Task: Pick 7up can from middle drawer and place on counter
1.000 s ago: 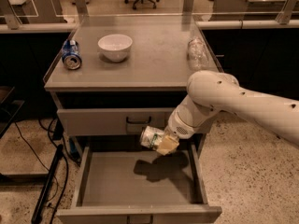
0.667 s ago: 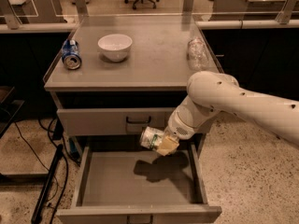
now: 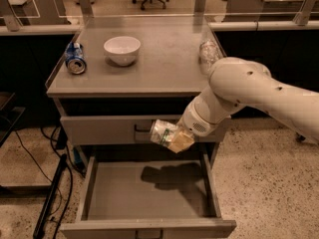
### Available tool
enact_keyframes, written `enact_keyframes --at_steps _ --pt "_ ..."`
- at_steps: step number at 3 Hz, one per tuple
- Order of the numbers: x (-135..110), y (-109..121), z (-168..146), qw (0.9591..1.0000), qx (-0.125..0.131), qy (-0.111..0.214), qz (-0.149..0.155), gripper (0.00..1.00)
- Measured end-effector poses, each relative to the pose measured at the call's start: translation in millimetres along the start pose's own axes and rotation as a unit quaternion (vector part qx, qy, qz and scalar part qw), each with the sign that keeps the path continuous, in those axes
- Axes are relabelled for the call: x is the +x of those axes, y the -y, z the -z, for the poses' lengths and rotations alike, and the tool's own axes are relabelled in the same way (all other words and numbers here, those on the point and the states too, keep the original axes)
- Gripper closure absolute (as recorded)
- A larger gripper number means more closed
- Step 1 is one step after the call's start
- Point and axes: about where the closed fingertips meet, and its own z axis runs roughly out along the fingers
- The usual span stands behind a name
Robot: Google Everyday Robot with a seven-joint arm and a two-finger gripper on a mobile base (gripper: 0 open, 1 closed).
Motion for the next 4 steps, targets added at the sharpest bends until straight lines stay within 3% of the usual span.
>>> enact_keyframes --at_steps 1,2,4 --pt "-12 11 29 0.9995 0.025 0.016 0.007 1.00" --pt "-14 12 31 0.9995 0.026 0.017 0.008 1.00" --pt "-11 69 83 0.9969 0.062 0.023 -0.041 1.00"
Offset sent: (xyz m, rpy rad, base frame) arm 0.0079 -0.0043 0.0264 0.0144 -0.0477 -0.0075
